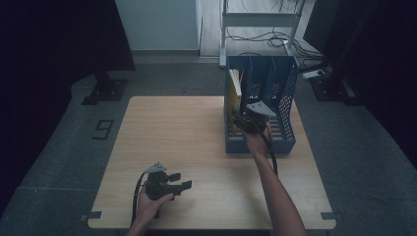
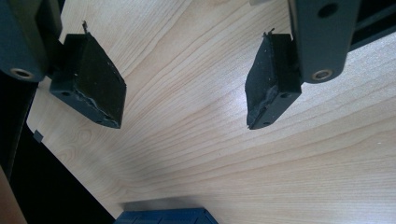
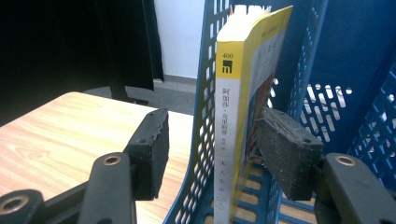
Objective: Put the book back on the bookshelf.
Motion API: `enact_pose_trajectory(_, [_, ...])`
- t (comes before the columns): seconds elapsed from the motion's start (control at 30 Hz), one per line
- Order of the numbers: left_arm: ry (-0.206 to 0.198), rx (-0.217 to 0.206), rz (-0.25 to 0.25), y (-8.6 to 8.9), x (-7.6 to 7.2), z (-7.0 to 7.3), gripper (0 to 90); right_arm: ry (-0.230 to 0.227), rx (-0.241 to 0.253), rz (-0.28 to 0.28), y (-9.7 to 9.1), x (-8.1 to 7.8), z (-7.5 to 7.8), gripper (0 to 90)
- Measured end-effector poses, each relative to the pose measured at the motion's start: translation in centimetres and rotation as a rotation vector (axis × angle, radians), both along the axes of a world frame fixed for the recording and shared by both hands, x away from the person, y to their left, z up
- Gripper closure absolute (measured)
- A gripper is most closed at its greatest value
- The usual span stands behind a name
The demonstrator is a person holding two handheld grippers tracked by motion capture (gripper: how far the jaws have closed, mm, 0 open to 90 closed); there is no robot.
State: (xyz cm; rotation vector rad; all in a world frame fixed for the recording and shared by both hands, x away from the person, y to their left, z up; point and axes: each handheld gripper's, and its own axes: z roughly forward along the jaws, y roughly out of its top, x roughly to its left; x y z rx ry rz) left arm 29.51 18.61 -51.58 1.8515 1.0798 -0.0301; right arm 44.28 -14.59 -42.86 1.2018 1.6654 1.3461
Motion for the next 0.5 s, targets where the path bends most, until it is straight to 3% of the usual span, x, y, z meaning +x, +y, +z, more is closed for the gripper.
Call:
enact_pose_trajectory(0.27, [0.010, 0.014, 0.001, -0.2, 0.1, -0.3, 29.0, -0.025, -0.007, 0.030, -0.7, -2.4, -0.1, 44.4])
enact_pose_trajectory(0.5, [0.008, 0.015, 0.011, 0.1, 0.2, -0.4, 29.0, -0.038, -0.010, 0.093, -1.4, -5.1, -0.3, 45.3])
